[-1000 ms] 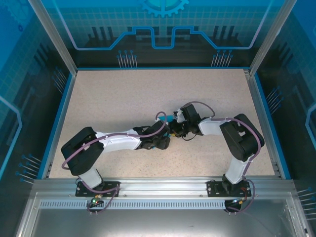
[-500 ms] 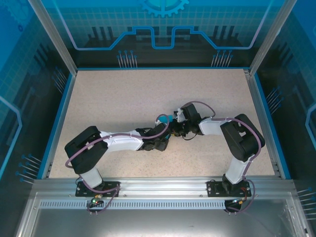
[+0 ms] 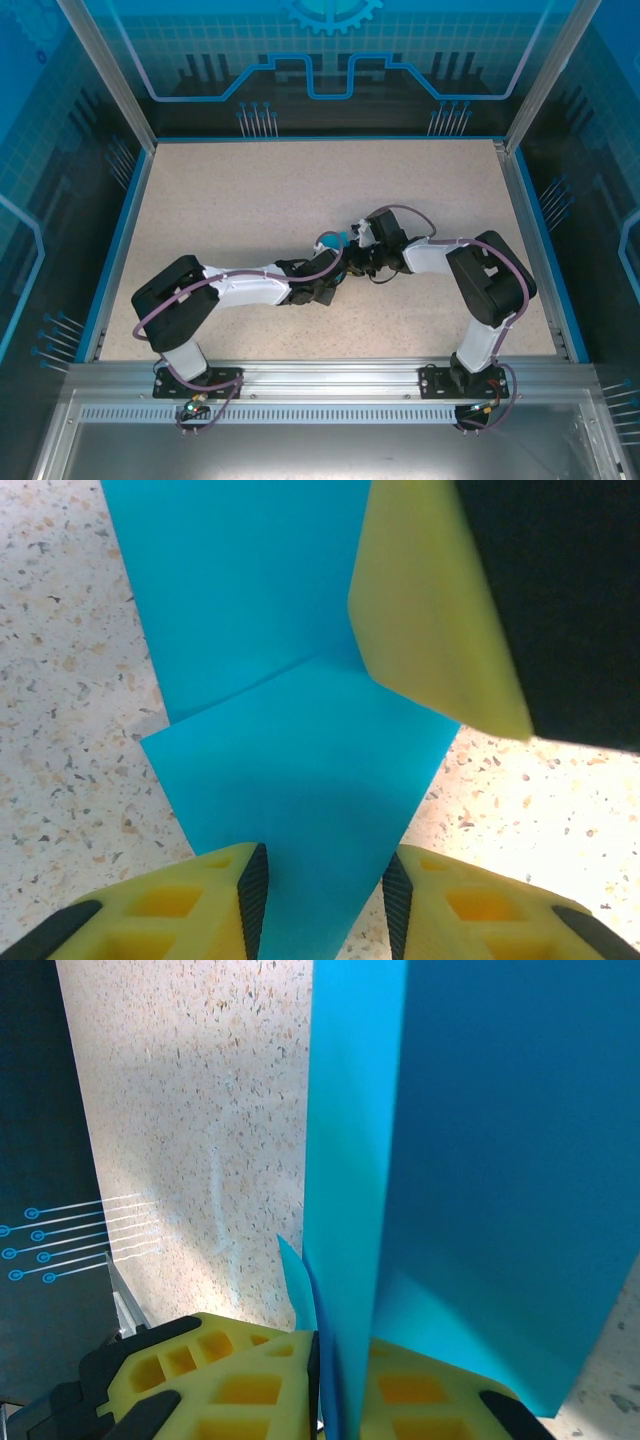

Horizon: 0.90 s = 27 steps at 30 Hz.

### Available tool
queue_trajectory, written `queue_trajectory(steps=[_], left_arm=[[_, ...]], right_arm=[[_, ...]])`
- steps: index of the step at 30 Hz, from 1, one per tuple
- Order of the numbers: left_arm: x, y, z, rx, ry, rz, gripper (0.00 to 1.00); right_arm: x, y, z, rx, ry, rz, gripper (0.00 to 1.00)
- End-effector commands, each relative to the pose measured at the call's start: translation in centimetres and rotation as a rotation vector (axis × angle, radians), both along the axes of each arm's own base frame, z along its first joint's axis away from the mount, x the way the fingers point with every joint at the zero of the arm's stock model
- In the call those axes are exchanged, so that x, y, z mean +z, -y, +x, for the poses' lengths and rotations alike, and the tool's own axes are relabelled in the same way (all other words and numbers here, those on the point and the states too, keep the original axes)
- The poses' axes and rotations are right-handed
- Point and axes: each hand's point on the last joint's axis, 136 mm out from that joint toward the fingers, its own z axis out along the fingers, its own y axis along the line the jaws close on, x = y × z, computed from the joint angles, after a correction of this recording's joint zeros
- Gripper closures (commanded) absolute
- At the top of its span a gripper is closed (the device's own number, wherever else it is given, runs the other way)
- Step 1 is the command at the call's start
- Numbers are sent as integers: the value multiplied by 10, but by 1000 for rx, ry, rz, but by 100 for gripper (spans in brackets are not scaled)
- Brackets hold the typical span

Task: Fold a paper plane with a square sheet of paper (pick it up from the middle)
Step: Fourth fold the wing at the center of the table.

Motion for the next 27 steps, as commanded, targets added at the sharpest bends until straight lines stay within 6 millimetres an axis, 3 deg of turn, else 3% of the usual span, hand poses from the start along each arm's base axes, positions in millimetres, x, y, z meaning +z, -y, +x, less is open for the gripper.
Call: queue_trajectory(steps=[1,8,27], left_arm=[[-7,-8,-1,6,15,43,61],[-11,-12,-1,6,20,64,56],[-11,-18,0,13,44,80,80]], right_arm=[[12,0,9,-10,10,26,87],[18,-2,10,-11,13,37,89],[15,0,10,-14,6,26,89]])
